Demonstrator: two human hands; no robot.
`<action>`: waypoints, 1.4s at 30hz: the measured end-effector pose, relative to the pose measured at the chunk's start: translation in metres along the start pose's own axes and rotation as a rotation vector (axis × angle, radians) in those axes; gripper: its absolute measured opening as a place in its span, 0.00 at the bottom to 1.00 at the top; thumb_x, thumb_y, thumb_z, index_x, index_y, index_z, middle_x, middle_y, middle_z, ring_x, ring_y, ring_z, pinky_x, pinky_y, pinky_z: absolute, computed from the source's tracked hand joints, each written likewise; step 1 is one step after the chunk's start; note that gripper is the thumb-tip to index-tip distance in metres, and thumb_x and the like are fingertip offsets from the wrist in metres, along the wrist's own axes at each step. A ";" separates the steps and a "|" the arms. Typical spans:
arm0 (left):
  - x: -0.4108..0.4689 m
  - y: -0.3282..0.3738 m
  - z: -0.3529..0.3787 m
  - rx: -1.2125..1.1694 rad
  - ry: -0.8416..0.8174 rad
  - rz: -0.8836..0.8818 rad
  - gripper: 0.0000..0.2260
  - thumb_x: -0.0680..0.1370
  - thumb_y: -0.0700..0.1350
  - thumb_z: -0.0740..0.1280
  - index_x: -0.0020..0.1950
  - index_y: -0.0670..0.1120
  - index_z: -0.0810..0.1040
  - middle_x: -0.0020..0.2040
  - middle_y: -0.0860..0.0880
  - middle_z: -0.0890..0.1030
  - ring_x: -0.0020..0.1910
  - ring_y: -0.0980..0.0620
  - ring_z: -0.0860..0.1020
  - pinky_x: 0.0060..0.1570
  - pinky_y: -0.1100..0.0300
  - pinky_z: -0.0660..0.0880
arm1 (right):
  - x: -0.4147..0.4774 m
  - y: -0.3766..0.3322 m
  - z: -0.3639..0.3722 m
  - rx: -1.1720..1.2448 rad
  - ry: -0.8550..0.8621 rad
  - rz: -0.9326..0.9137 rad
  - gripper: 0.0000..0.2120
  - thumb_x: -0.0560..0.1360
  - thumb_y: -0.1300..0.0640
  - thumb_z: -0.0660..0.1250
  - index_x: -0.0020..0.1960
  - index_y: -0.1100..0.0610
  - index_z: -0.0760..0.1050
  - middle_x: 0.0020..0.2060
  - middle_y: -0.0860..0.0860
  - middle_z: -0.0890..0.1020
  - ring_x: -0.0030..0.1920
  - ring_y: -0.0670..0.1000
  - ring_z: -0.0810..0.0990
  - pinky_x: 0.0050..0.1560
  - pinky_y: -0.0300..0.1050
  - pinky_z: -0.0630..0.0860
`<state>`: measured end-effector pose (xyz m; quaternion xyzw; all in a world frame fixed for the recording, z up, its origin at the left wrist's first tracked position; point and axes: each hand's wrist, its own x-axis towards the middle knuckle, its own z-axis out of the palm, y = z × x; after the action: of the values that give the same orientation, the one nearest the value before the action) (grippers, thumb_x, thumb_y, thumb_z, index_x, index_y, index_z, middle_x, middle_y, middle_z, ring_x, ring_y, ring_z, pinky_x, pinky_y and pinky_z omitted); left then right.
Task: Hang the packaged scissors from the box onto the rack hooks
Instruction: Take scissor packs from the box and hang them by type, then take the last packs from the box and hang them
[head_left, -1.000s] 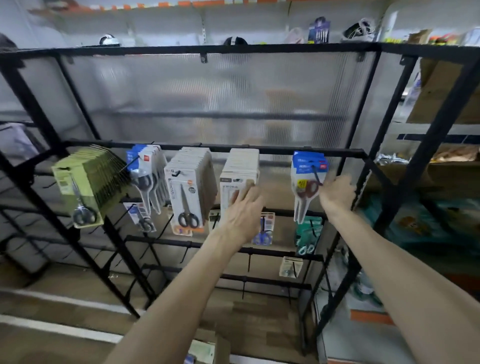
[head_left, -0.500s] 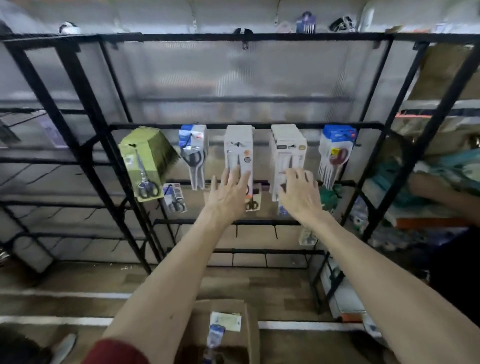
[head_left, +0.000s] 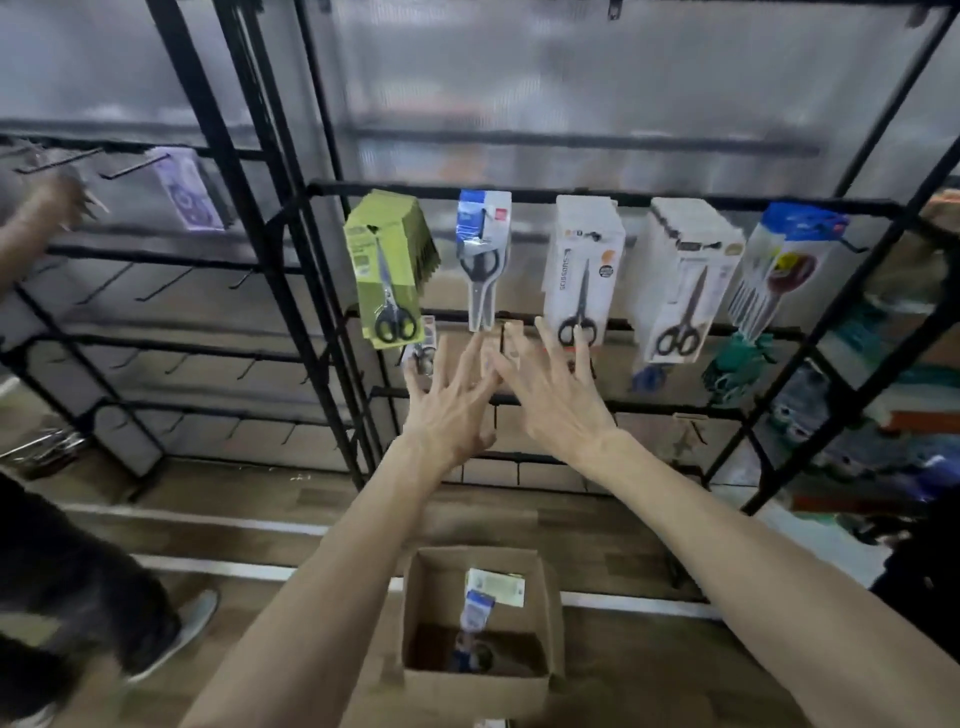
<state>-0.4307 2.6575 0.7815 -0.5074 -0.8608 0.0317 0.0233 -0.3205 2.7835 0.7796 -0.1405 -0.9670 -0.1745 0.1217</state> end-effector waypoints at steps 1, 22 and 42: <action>0.002 -0.011 0.005 0.026 -0.032 0.056 0.42 0.78 0.56 0.70 0.83 0.54 0.45 0.83 0.48 0.36 0.80 0.38 0.35 0.74 0.26 0.45 | 0.005 -0.009 0.008 -0.007 0.005 -0.043 0.42 0.74 0.56 0.64 0.81 0.54 0.45 0.80 0.58 0.49 0.79 0.66 0.49 0.71 0.76 0.52; 0.024 -0.069 0.328 -0.183 -0.385 0.273 0.34 0.82 0.43 0.62 0.83 0.53 0.47 0.84 0.46 0.41 0.82 0.41 0.41 0.80 0.39 0.48 | -0.038 -0.136 0.295 0.422 -0.356 0.265 0.34 0.77 0.50 0.65 0.78 0.61 0.58 0.75 0.64 0.64 0.74 0.63 0.66 0.74 0.57 0.61; 0.101 -0.015 0.969 -0.190 -0.509 0.243 0.40 0.80 0.48 0.69 0.83 0.59 0.46 0.83 0.50 0.38 0.82 0.42 0.42 0.78 0.41 0.50 | -0.207 -0.258 0.908 0.493 -0.614 0.257 0.39 0.76 0.45 0.67 0.79 0.55 0.53 0.76 0.55 0.60 0.75 0.56 0.58 0.74 0.52 0.59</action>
<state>-0.5625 2.7090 -0.1830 -0.5823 -0.7711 0.0799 -0.2450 -0.3778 2.8414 -0.1832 -0.2723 -0.9457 0.1289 -0.1218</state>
